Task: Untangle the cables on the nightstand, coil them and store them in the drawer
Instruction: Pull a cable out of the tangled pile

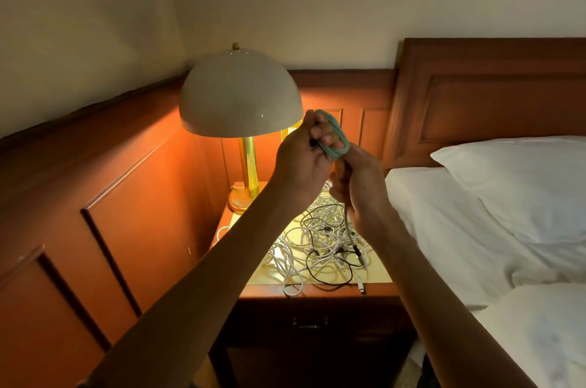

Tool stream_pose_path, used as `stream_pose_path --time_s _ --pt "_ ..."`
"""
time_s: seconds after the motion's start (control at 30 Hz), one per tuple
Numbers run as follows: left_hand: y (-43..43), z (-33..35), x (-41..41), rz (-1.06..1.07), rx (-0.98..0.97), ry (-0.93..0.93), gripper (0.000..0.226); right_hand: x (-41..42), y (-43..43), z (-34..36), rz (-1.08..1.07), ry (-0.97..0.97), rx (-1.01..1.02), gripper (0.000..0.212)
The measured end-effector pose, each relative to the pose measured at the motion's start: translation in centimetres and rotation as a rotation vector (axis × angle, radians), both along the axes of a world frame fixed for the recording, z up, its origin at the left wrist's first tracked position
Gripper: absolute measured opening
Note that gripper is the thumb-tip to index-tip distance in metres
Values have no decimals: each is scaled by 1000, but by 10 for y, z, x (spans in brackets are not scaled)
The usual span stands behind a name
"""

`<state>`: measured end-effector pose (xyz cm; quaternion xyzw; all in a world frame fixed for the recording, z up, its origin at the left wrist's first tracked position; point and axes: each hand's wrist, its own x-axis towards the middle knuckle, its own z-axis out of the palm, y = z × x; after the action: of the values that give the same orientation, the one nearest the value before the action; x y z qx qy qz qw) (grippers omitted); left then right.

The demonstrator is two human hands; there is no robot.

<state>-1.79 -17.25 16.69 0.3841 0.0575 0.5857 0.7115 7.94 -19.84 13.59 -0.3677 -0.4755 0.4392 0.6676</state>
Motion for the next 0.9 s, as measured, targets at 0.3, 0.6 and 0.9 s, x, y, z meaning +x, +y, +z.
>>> stream_pose_path --time_s 0.3,0.6,0.9 --pt "1 -15 4 199 29 61 37 -6 -9 7 8 28 -212 42" --pt "-8 -13 4 452 74 354 44 -4 0 -15 -433 -538 176 41" --pt "-23 -25 6 762 203 545 45 4 9 -11 -295 -655 290 37"
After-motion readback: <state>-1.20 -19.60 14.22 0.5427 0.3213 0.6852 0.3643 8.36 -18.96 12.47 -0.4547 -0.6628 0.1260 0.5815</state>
